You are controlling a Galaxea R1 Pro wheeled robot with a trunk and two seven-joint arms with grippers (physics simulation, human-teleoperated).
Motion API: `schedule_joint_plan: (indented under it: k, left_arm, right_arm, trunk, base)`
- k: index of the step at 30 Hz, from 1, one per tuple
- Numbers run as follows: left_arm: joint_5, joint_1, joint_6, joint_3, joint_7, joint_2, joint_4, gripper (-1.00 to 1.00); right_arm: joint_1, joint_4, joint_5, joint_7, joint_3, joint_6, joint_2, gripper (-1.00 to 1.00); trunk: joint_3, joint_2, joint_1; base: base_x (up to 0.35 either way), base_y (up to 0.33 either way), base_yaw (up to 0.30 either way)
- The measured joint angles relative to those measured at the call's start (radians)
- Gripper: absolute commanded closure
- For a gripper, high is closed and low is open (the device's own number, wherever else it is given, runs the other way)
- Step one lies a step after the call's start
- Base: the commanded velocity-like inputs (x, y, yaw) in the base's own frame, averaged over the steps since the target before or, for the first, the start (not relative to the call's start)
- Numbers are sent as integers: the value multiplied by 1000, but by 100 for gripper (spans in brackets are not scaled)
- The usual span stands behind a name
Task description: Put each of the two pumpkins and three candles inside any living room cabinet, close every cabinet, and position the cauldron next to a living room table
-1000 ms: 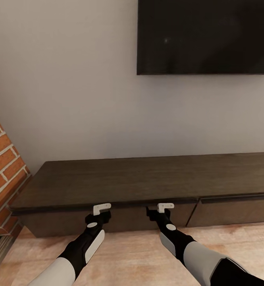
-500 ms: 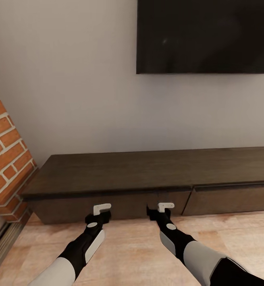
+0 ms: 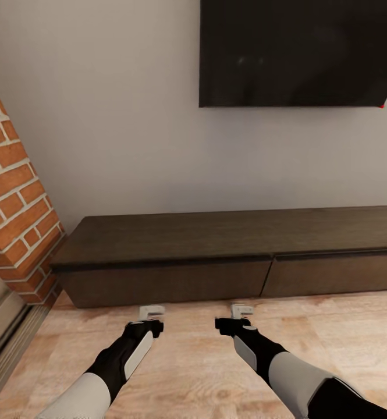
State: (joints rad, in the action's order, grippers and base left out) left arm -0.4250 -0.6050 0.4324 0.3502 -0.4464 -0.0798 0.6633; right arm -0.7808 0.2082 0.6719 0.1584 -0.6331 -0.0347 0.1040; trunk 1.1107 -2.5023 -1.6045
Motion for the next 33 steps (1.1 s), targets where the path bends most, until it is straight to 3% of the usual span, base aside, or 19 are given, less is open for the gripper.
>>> schedule_joint_plan:
  k: [5, 8, 11, 13, 19, 22, 25, 27, 28, 33]
  left_arm:
    - [-1, -3, 278, 0, 2, -1, 137, -100]
    - [-4, -4, 346, -7, 4, 0, 175, -100]
    - [-9, -4, 370, -68, 3, 0, 185, -100]
    - [-10, -4, 375, -111, 3, -1, 187, -100]
    - [-12, -4, 377, -161, 3, 2, 183, -100]
    - [-12, -3, 373, -188, 4, 5, 115, -100]
    - [-9, 0, 362, -201, 3, 6, 48, -100]
    - [-6, 8, 324, -206, 3, 8, -17, -100]
    - [-5, 11, 261, -208, 4, 17, -91, -100]
    - [-4, 12, 146, -208, 5, 40, -211, -100]
  right_arm:
    - [-1, 37, 0, 1, 88, -146, -2, -100]
    - [-1, 76, 0, 3, 136, -237, -3, -100]
    - [-1, 113, -1, 12, 156, -315, -6, -100]
    - [1, 129, -1, 18, 161, -338, -8, -100]
    - [1, 140, -6, 23, 161, -356, -14, -100]
    - [7, 134, -8, 26, 158, -352, -19, -100]
    - [49, 126, -3, 26, 161, -348, -26, -100]
    - [98, 124, -1, 26, 166, -343, -34, -100]
    - [125, 124, 0, 27, 168, -330, -46, -100]
    - [174, 123, -1, 28, 166, -288, -45, -100]
  trunk:
    - [0, 0, 0]
    - [-8, 0, 1]
    - [-19, 1, 2]
    - [-27, 2, 3]
    - [-48, 23, 16]
    - [-57, 44, 28]
    - [-67, 65, 39]
    - [-73, 80, 47]
    - [-76, 87, 50]
    - [-92, 121, 70]
  base:
    - [-77, 0, 0]
    - [-12, 0, 0]
    - [-3, 0, 0]
    - [-1, 0, 0]
    - [0, 0, 0]
    - [0, 0, 0]
    - [0, 0, 0]
    - [-33, 0, 0]
    - [-153, 0, 0]
    - [-210, 0, 0]
